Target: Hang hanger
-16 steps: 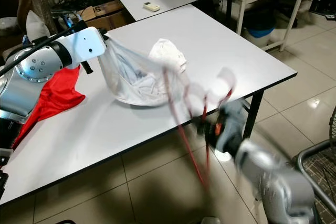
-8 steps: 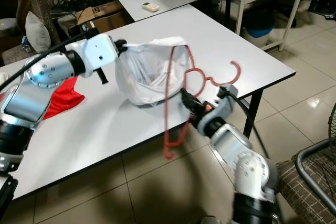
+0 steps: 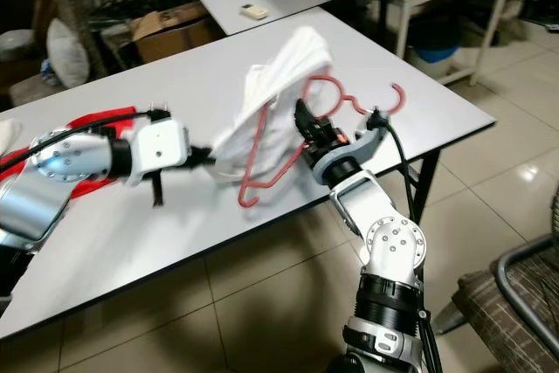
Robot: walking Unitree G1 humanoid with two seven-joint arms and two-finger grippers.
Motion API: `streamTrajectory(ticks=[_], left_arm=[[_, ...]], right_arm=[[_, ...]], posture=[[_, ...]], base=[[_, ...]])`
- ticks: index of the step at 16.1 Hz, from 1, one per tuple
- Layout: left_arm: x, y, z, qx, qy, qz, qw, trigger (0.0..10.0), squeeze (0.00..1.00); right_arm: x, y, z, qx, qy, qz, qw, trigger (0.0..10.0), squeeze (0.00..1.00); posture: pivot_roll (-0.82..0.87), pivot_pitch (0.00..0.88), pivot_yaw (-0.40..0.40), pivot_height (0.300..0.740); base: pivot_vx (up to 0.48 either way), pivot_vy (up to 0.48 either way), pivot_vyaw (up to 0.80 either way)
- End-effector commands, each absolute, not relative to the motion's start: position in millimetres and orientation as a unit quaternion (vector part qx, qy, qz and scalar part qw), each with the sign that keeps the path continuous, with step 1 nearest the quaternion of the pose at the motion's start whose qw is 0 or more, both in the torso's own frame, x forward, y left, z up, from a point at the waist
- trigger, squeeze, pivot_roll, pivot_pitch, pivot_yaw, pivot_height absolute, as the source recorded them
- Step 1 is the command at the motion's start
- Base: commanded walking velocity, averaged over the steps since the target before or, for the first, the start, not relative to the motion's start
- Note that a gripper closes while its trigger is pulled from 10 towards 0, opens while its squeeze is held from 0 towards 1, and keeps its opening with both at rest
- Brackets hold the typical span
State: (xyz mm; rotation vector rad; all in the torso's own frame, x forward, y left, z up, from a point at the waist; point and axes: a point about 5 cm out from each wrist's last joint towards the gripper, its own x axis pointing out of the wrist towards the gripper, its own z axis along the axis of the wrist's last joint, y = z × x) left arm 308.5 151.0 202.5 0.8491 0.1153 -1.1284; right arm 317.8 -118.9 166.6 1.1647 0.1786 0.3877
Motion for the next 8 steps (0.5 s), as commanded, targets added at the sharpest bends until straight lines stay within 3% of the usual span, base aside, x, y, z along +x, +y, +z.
streamTrajectory(ticks=[1, 4, 8], left_arm=[[304, 156, 206, 0.38, 0.065, -0.533, 0.753, 0.0, 0.0], [290, 155, 203, 0.342, 0.095, -0.582, 0.732, 0.0, 0.0], [277, 138, 206, 0.272, 0.095, -0.633, 0.718, 0.0, 0.0]], right_arm=[[324, -110, 174, 0.569, 0.071, 0.175, 0.801, 10.0, 0.0], [336, -109, 178, 0.615, 0.058, 0.148, 0.772, 10.0, 0.0], [343, -100, 181, 0.61, 0.056, 0.144, 0.777, 10.0, 0.0]], posture=[[-0.05, 0.0, 0.195, 0.74], [-0.05, 0.0, 0.203, 0.74], [-0.06, 0.0, 0.211, 0.74]], base=[[0.0, 0.0, 0.0], [0.0, 0.0, 0.0], [0.0, 0.0, 0.0]])
